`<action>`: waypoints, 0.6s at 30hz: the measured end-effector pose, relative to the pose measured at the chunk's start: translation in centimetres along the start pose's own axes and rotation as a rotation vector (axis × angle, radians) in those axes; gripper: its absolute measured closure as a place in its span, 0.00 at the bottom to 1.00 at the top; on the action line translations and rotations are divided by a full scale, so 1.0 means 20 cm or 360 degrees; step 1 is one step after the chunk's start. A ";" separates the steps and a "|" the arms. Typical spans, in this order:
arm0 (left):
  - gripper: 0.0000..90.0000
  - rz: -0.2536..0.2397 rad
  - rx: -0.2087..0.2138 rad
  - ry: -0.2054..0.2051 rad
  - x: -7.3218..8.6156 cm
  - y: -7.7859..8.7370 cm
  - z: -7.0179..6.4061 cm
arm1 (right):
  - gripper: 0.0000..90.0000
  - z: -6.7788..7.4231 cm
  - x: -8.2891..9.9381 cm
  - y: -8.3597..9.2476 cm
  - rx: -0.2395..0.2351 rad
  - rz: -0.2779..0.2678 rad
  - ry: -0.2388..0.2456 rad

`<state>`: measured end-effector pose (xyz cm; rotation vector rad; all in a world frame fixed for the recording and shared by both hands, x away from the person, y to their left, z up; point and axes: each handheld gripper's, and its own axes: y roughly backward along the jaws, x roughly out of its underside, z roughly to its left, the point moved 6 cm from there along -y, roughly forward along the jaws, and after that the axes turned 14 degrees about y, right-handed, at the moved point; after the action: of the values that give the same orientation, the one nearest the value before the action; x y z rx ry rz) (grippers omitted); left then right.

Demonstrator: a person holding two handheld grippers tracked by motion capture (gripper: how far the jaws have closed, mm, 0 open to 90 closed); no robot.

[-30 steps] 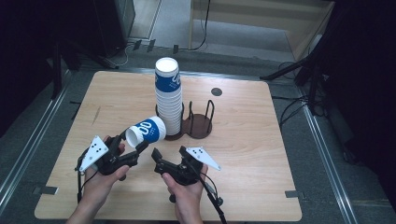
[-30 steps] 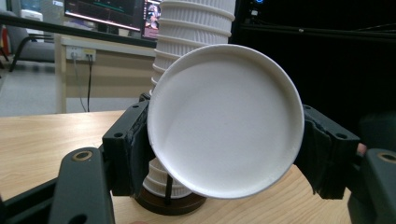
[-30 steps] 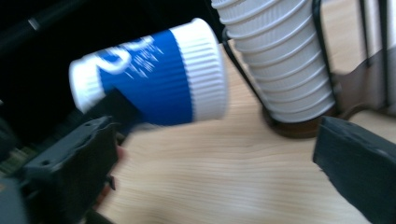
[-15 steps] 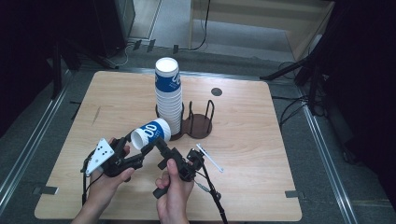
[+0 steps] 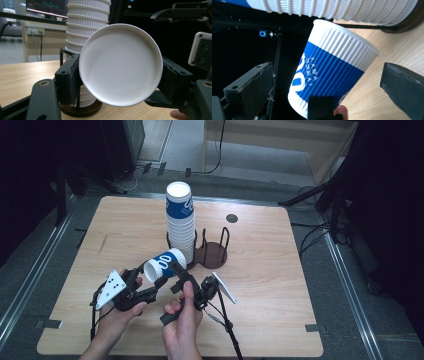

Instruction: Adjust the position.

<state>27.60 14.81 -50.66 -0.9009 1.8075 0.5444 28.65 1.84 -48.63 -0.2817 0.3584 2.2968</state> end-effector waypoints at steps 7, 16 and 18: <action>0.32 0.0007 0.0019 -0.0005 0.01 -0.01 -0.01 | 0.00 -0.02 -0.01 -0.04 -0.0014 0.0015 -0.0179; 0.32 -0.0001 0.0037 -0.0020 0.01 -0.01 -0.02 | 0.00 -0.06 -0.01 -0.09 -0.0038 0.0039 -0.0308; 0.32 0.0000 0.0040 -0.0029 0.01 -0.01 -0.02 | 0.00 -0.06 -0.02 -0.10 -0.0041 0.0037 -0.0332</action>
<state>27.37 14.31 -50.64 -0.8763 1.7940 0.5275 30.47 2.50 -50.08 -0.0495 0.2274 2.3288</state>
